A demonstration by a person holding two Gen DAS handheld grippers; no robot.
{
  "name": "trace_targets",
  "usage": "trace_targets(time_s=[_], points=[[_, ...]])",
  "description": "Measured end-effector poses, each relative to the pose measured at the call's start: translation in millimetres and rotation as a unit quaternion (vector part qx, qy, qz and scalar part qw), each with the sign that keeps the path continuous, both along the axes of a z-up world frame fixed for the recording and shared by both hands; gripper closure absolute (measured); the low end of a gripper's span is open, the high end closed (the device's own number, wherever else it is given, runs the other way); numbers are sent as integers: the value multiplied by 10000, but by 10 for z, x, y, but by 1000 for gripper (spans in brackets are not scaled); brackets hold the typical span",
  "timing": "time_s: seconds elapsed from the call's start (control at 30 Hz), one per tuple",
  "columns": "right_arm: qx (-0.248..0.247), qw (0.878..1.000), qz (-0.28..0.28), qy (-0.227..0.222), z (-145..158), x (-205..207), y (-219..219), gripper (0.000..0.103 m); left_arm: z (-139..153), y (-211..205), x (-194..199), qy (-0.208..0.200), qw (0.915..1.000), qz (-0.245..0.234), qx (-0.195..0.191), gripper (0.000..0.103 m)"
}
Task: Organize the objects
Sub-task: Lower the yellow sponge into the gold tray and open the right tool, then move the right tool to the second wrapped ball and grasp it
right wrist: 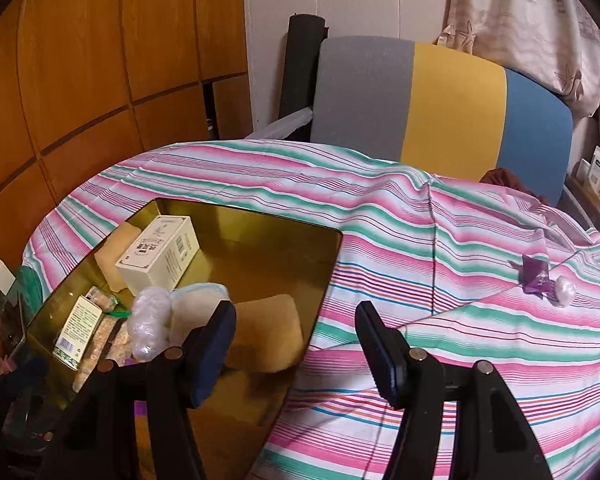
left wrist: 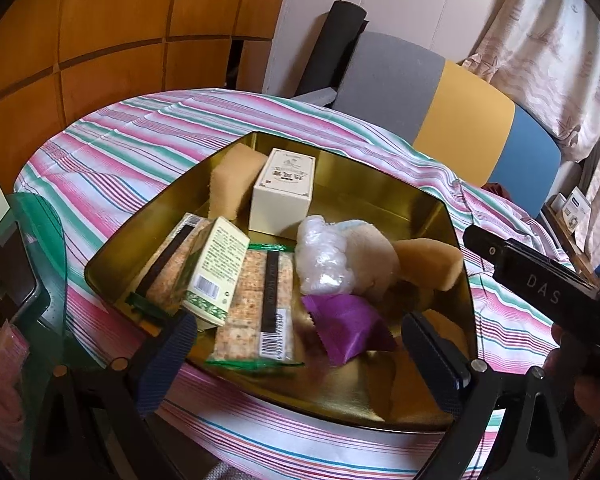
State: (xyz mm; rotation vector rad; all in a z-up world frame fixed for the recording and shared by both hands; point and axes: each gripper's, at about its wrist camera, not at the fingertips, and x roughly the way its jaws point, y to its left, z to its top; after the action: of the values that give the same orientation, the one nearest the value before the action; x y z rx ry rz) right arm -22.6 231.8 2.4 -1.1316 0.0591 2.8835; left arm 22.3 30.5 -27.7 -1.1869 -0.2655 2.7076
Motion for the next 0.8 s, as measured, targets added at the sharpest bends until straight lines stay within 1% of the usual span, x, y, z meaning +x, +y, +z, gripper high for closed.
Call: trace_targets(time_s=[0.23, 0.33, 0.43, 0.6, 0.8], points=[[41, 9998, -188, 55, 0, 83, 215, 40, 66, 235, 65, 114, 9993, -330, -135, 0], [106, 9994, -334, 61, -20, 128, 382, 40, 113, 359, 97, 190, 9984, -505, -174, 0], [149, 9983, -557, -26, -79, 147, 634, 40, 154, 522, 124, 270, 9968, -722, -225, 0], [63, 9952, -962, -167, -180, 228, 1030, 40, 201, 812, 169, 362, 9926, -1128, -274, 0], [38, 9927, -1185, -208, -357, 386, 1504, 40, 272, 1216, 204, 503, 9834, -1706, -354, 0]])
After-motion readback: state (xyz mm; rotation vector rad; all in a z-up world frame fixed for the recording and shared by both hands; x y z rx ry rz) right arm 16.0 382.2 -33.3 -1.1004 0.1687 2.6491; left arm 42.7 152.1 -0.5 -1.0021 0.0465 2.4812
